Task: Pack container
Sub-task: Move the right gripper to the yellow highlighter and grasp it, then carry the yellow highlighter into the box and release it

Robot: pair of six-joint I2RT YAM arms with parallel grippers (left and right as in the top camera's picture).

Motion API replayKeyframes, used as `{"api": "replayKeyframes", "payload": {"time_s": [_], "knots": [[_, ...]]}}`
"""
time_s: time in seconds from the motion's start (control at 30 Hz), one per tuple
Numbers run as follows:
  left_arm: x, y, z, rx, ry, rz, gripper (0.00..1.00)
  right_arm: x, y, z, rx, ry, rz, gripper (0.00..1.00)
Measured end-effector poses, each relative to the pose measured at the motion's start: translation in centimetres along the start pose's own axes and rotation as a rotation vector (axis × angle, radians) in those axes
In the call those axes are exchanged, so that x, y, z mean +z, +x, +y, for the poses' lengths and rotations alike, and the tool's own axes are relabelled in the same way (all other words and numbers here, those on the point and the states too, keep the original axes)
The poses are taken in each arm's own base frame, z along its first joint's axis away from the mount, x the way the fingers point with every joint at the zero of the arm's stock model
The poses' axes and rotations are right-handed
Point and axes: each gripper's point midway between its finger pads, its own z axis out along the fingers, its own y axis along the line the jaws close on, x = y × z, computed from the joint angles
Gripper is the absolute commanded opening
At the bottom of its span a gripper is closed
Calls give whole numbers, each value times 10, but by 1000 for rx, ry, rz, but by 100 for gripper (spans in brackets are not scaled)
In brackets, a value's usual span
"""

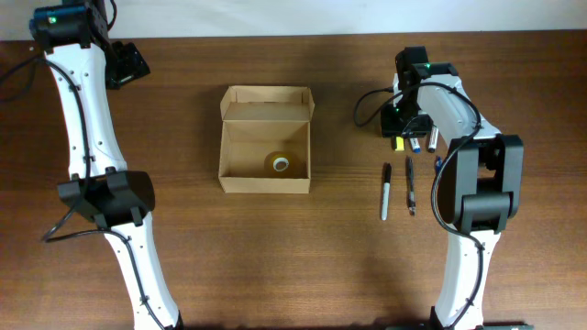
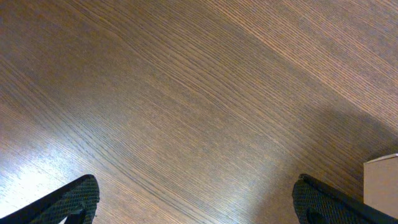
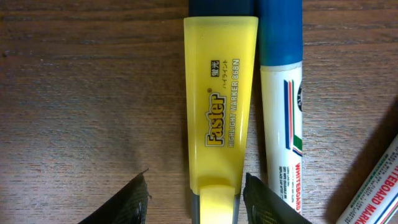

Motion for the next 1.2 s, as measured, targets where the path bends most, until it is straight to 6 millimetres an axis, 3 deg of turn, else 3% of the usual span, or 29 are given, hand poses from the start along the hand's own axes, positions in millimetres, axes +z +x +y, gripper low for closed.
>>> {"api": "replayKeyframes", "payload": {"time_s": [0.07, 0.13, 0.17, 0.2, 0.23, 0.43, 0.63, 0.8, 0.9, 1.0, 1.1, 1.2], "knots": [[0, 0, 0, 0, 0, 0, 100, 2, 1, 0, 1, 0, 5, 48], [0, 0, 0, 0, 0, 0, 100, 7, 3, 0, 1, 1, 18, 38], [0, 0, 0, 0, 0, 0, 100, 9, 4, -1, 0, 6, 25, 31], [0, 0, 0, 0, 0, 0, 100, 9, 4, -1, -3, 7, 25, 14], [0, 0, 0, 0, 0, 0, 100, 9, 4, -2, -1, 11, 26, 4], [0, 0, 0, 0, 0, 0, 100, 7, 6, -3, 2, 12, 38, 4], [0, 0, 0, 0, 0, 0, 100, -5, 23, 9, 4, -55, 129, 4], [0, 0, 0, 0, 0, 0, 100, -53, 2, 33, -42, -107, 72, 4], [0, 0, 0, 0, 0, 0, 100, -106, -19, 68, -141, -138, -52, 4], [0, 0, 0, 0, 0, 0, 100, -162, -23, 110, -287, -164, -176, 4], [0, 0, 0, 0, 0, 0, 100, -215, -11, 161, -479, -197, -302, 4], [0, 0, 0, 0, 0, 0, 100, -246, 18, 206, -688, -223, -357, 4]]}}
